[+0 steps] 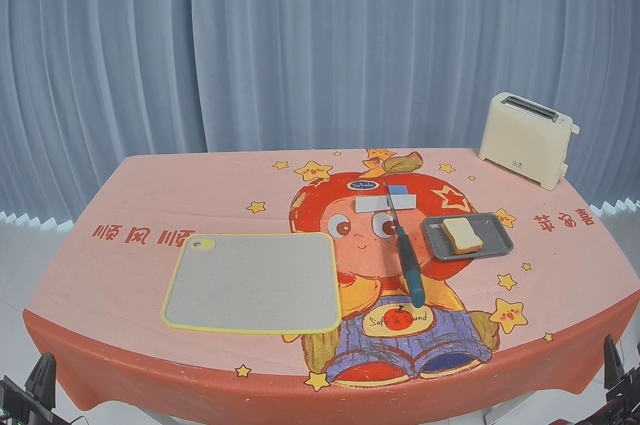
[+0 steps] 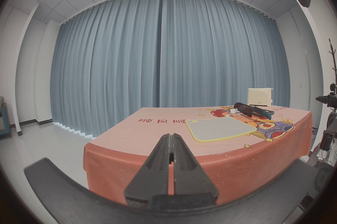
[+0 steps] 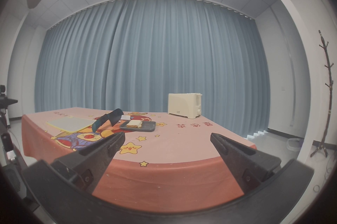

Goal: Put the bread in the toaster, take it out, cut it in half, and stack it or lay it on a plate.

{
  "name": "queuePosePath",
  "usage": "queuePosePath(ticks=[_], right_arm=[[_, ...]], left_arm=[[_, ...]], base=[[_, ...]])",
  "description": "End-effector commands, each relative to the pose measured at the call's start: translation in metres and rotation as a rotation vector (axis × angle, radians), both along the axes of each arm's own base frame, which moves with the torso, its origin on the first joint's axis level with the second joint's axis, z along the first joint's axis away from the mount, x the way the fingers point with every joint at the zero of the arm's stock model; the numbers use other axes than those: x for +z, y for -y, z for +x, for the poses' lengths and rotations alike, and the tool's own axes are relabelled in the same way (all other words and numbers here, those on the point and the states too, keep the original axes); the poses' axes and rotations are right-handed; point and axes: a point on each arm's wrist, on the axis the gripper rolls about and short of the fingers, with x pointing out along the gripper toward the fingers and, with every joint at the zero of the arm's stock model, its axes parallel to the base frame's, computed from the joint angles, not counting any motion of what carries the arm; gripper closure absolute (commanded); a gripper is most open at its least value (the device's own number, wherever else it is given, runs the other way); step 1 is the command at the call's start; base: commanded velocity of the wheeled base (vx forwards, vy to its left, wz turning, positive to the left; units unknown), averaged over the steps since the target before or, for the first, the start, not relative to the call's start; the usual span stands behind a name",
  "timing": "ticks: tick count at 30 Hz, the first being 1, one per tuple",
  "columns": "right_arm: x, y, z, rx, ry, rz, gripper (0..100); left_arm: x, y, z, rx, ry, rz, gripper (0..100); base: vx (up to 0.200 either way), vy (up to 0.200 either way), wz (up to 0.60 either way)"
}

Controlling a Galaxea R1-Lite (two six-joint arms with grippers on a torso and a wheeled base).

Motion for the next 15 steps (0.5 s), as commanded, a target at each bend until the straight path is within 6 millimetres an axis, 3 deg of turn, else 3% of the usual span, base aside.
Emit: queuePosePath(ticks=[1,6,15], right_arm=[[-0.0009,0.0007,-0.0013,-0.031,0.021,0.023,0],[-0.0014,0.0031,-0.0014,-0.137,0.025,0.050,0],[-0.0013,0.0013,-0.0012,-0.055,0.020,0.029,0]], left_arm=[[-0.0050,0.0000,0.0010,0.000,-0.014,0.000,100],[-0.0050,0.0000,0.0009,0.000,-0.012,0.001,100],[-0.0050,0.0000,0.0010,0.000,-0.014,0.000,100]], base=[[0.000,0.000,0.00],[0.000,0.000,0.00],[0.000,0.000,0.00]])
